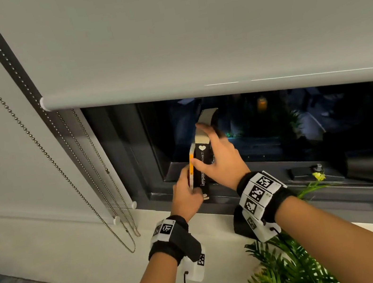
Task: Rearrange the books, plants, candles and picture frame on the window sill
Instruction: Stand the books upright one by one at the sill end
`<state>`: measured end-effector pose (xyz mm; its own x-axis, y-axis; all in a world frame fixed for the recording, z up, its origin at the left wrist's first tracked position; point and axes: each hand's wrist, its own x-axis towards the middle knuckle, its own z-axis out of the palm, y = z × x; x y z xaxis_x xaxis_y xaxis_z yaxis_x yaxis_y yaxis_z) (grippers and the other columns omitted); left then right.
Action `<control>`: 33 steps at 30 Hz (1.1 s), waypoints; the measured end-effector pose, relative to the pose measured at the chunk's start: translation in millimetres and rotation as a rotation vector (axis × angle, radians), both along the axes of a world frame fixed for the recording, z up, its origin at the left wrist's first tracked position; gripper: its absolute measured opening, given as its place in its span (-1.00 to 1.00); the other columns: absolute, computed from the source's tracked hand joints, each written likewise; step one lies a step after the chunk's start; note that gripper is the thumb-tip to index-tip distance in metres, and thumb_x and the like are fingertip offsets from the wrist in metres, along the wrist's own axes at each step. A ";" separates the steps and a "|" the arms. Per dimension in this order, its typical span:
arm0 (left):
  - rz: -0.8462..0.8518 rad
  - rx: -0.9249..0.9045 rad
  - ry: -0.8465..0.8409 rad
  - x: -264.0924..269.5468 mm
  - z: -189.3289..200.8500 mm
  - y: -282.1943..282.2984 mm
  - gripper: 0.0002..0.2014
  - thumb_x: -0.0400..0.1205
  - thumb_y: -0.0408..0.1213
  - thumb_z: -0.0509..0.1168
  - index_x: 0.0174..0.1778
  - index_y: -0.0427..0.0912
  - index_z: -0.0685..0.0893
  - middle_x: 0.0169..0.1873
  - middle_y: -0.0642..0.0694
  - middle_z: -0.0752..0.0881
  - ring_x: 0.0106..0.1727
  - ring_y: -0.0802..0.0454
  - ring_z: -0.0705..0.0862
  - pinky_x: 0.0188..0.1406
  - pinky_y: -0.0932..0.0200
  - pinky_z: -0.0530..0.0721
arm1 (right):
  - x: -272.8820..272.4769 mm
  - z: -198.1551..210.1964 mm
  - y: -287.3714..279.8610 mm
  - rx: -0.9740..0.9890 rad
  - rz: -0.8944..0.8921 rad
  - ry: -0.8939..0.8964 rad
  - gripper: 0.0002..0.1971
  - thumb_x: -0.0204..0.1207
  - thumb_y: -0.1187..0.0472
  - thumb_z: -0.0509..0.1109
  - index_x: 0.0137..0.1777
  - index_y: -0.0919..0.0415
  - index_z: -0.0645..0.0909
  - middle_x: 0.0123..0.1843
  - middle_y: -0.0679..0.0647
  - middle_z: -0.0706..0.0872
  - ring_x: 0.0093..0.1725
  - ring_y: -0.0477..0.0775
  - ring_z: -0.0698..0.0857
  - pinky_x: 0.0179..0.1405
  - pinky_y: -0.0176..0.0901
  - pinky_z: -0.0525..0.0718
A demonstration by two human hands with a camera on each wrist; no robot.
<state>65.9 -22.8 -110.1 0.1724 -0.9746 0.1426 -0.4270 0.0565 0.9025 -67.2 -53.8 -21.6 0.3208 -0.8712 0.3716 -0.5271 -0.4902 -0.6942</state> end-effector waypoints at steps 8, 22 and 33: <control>0.213 -0.174 -0.001 3.1 0.3 7.5 -0.59 0.71 -0.42 0.15 0.50 -0.17 0.39 0.26 -0.09 0.65 0.27 0.04 0.65 0.24 0.19 0.65 | 3.3 1.7 -0.1 0.033 0.036 -0.011 -0.24 0.45 0.08 0.47 0.53 -0.22 0.09 0.21 0.14 0.65 -0.04 0.01 0.71 0.09 0.04 0.76; 0.260 -0.335 0.064 22.5 30.7 8.7 -0.86 0.71 -0.42 0.16 0.12 -0.16 0.54 -0.17 0.04 0.68 -0.20 0.33 0.66 -0.24 0.45 0.61 | 45.3 10.1 9.8 -0.038 0.225 -0.019 -0.41 0.49 0.28 0.43 0.42 -0.09 0.25 0.22 0.09 0.67 0.10 0.01 0.71 0.07 -0.07 0.76; 0.056 -0.320 -0.045 32.3 46.5 11.2 -0.78 0.73 -0.36 0.15 0.27 -0.10 0.50 -0.25 0.03 0.65 -0.26 0.28 0.65 -0.23 0.43 0.61 | 35.4 6.7 4.5 -0.062 0.150 -0.047 -0.48 0.43 0.19 0.51 0.21 -0.12 0.25 0.16 0.00 0.61 0.08 0.04 0.70 -0.04 0.02 0.79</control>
<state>98.2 -11.6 -63.6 0.2112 -0.8683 0.4488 -0.4761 0.3096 0.8231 -31.8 -49.3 -14.9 0.4265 -0.7898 0.4409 -0.4123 -0.6036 -0.6824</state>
